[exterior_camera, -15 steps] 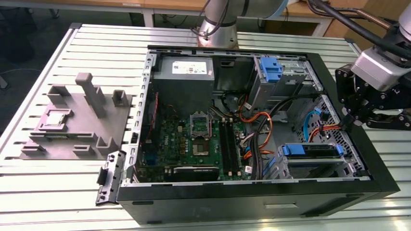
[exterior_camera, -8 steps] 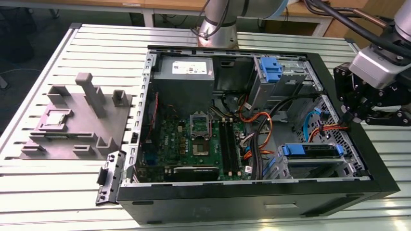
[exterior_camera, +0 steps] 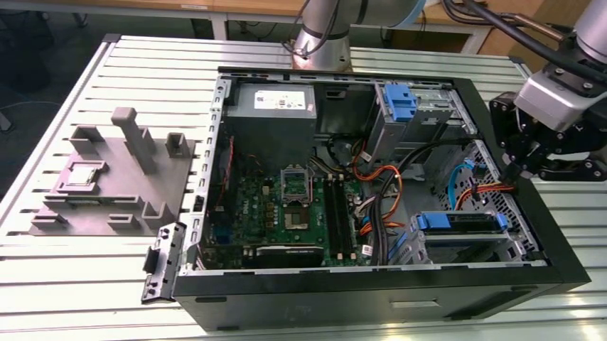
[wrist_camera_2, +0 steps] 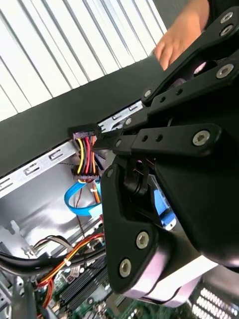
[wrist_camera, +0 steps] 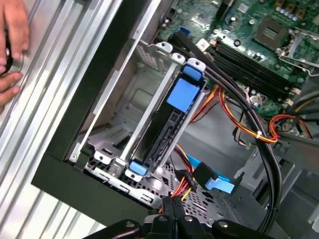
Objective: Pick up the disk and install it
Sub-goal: 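Insert the first disk wire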
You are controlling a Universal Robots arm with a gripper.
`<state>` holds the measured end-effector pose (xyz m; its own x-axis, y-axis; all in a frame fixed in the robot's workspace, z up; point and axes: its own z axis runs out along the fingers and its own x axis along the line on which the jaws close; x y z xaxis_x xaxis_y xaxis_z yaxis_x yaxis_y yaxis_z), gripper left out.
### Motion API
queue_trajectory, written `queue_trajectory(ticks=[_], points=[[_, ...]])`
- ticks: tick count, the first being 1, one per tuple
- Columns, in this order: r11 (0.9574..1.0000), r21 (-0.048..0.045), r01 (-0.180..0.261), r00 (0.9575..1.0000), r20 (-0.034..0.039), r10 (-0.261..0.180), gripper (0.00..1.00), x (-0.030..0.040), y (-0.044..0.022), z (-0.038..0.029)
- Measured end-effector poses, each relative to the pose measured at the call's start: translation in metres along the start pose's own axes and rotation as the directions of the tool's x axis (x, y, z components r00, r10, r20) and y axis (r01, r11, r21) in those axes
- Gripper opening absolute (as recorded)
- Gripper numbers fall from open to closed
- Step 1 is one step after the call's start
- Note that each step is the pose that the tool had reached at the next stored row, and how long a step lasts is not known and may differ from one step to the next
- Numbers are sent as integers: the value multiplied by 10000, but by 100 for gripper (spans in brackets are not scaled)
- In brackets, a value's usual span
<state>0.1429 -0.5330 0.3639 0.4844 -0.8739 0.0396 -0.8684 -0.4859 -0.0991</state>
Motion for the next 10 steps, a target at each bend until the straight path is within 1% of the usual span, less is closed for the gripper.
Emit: queue_trajectory(ticks=[3, 5, 6, 8, 9, 10], points=[[9991, 77, 413, 9991, -35, -413, 10, -1, 1, 12], [9982, 142, 584, 9983, -83, -583, 10, 0, 2, 17], [9979, 163, 626, 9980, -122, -624, 10, -1, 1, 17], [9976, 167, 674, 9974, -253, -669, 10, -8, -4, 19], [9975, 151, 696, 9971, -331, -691, 10, -13, -6, 20], [9973, 114, 720, 9966, -420, -714, 10, -17, -9, 20]])
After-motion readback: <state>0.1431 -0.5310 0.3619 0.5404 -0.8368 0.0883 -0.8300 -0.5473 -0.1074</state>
